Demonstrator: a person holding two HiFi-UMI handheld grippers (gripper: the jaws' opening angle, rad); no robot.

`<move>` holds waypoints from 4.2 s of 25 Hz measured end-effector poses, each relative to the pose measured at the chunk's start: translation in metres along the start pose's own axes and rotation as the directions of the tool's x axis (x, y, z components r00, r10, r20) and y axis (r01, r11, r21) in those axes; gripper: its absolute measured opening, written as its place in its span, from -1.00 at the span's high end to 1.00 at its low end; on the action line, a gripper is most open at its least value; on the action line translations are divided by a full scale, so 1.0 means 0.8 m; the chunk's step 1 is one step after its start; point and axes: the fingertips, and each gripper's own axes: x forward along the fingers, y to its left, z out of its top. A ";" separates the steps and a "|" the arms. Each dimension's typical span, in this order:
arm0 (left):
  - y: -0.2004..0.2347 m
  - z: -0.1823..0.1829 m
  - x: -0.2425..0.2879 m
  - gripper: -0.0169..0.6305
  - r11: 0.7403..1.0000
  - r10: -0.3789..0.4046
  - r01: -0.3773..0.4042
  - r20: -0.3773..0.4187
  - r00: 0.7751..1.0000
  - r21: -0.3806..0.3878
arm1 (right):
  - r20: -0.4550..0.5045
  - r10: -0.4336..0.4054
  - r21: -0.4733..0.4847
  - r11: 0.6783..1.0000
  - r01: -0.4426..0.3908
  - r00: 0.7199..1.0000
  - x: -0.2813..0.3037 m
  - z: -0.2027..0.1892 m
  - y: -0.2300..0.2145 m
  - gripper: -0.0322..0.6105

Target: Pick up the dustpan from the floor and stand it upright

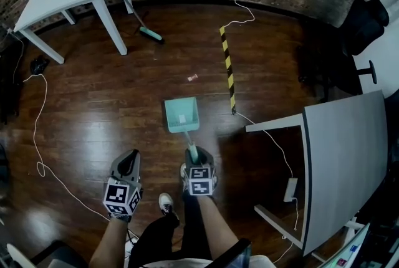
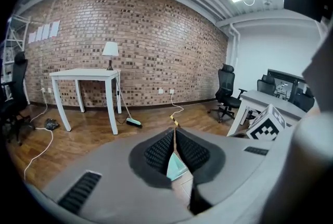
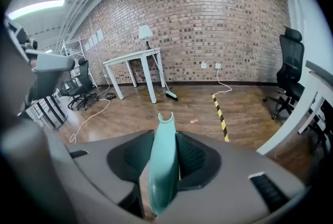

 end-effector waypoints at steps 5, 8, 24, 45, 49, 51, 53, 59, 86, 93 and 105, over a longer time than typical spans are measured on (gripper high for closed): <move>0.010 -0.002 0.016 0.88 1.000 0.020 -0.020 -0.022 1.000 -0.021 | 0.030 0.000 0.011 1.000 0.000 1.000 0.020 0.037 -0.013 0.49; 0.012 -0.003 0.024 0.88 0.999 0.027 -0.028 -0.038 0.999 -0.021 | 0.046 0.001 0.006 1.000 -0.001 0.999 0.028 0.051 -0.020 0.50; 0.011 0.019 0.076 0.88 0.998 0.055 -0.057 -0.046 0.997 -0.033 | 0.093 0.072 -0.013 0.997 -0.071 0.993 0.091 0.132 -0.032 0.51; 0.006 0.024 0.071 0.88 0.999 0.044 -0.043 -0.032 0.999 0.016 | -0.032 0.038 -0.112 0.993 -0.041 0.999 0.057 0.101 -0.046 0.46; 0.002 0.028 0.060 0.88 0.999 0.037 -0.036 -0.025 0.999 0.026 | 0.016 0.021 -0.114 0.993 -0.019 1.000 0.041 0.117 -0.047 0.45; 0.001 0.027 0.054 0.88 0.999 0.039 -0.038 -0.022 0.999 0.026 | 0.037 0.020 -0.119 0.993 -0.016 0.999 0.035 0.125 -0.044 0.45; -0.001 0.029 0.049 0.88 0.999 0.037 -0.037 -0.015 0.999 0.027 | 0.048 0.014 -0.115 0.993 -0.009 0.999 0.029 0.131 -0.045 0.45; -0.003 0.040 0.032 0.88 0.999 0.029 -0.029 0.001 1.000 0.031 | 0.062 0.006 -0.107 0.994 0.000 0.998 0.006 0.142 -0.039 0.45; -0.024 0.218 -0.242 0.98 0.981 -0.138 0.078 0.362 0.922 0.176 | 0.583 0.051 -0.142 0.989 0.040 0.811 -0.374 0.287 0.115 0.97; -0.058 0.242 -0.306 0.98 0.976 -0.183 0.110 0.428 0.885 0.189 | 0.661 0.124 -0.099 0.992 -0.078 0.740 -0.457 0.297 0.140 0.97; -0.129 0.257 -0.329 0.97 0.980 -0.183 0.120 0.468 0.864 0.160 | 0.687 0.282 -0.218 0.959 -0.180 0.670 -0.522 0.304 0.145 0.97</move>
